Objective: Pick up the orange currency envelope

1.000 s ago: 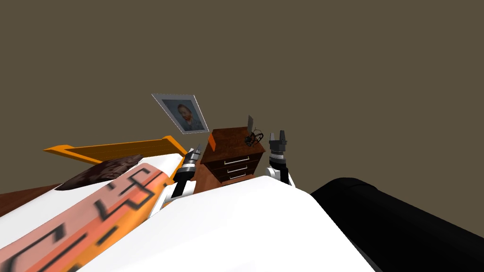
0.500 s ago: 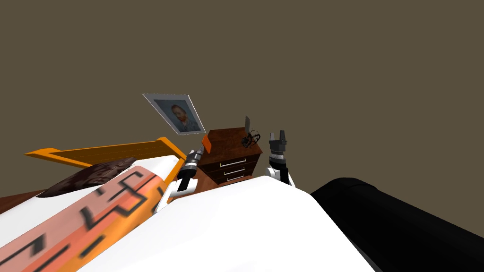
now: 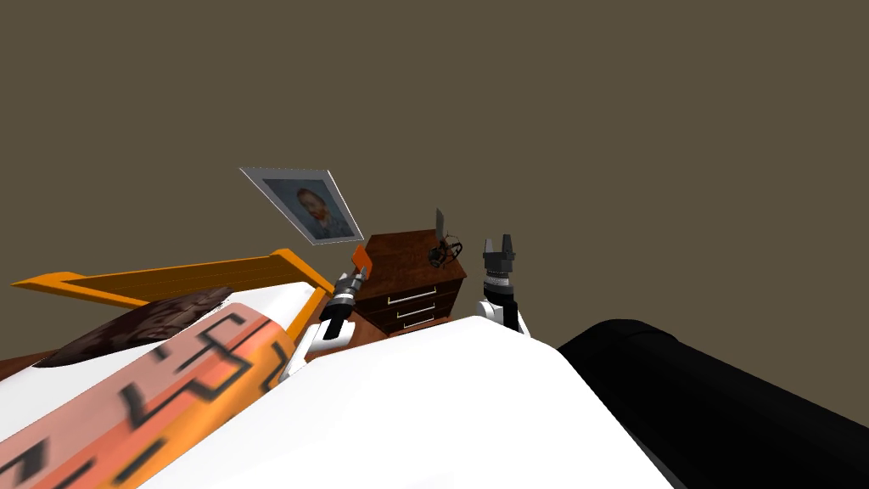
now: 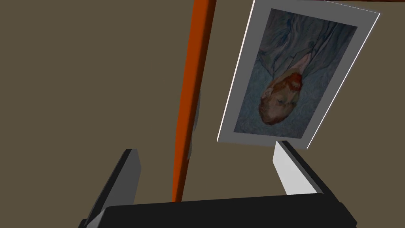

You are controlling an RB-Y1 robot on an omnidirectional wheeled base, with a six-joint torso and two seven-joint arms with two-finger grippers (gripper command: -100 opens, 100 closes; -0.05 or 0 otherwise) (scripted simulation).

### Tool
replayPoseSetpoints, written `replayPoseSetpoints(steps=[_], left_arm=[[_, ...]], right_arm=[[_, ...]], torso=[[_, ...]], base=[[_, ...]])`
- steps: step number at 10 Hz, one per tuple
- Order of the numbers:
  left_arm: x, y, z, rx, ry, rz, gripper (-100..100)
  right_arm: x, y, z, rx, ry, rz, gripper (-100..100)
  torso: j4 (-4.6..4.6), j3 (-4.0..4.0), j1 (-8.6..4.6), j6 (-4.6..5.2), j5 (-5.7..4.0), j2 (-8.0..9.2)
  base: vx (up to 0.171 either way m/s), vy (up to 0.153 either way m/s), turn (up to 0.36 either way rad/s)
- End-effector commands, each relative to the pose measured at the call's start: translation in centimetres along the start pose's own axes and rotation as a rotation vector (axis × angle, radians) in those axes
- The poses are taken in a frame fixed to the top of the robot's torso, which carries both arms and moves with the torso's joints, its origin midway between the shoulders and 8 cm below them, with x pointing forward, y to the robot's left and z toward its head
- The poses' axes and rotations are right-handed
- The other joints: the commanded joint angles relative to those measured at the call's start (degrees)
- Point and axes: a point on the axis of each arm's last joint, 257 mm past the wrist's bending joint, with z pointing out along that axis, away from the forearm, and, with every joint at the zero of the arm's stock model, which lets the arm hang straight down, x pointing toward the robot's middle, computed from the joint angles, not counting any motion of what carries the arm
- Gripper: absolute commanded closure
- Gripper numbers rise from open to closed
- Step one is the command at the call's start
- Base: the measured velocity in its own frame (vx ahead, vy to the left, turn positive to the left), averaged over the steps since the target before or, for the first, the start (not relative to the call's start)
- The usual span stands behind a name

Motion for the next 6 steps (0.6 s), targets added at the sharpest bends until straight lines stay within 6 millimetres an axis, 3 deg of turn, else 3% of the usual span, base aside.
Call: replayPoseSetpoints(steps=[1, 4, 5, 6], left_arm=[[0.9, 0.8, 0.5, -0.017, 0.022, 0.048, -100], [1.5, 1.8, 0.8, -0.031, 0.041, 0.100, -100], [1.6, 1.8, 0.8, -0.032, 0.043, 0.105, 0], [3.1, 1.0, 2.1, -0.017, 0.089, 0.133, -100]], right_arm=[[0.0, 0.0, 0.0, 0.000, 0.000, 0.000, 0], [0.0, 0.0, 0.0, 0.000, 0.000, 0.000, 0], [0.0, 0.0, 0.0, 0.000, 0.000, 0.000, 0], [0.0, 0.0, 0.0, 0.000, 0.000, 0.000, 0]], torso=[[0.00, 0.00, 0.00, 0.00, 0.00, 0.00], [0.00, -0.01, 0.03, 0.00, 0.01, -0.02], [0.01, 0.02, 0.14, -0.01, 0.02, 0.04], [0.02, 0.05, 0.22, -0.01, 0.04, 0.08]], base=[[0.022, -0.064, -0.013], [0.023, -0.052, -0.014], [0.003, -0.005, 0.001], [-0.048, 0.006, -0.085]])
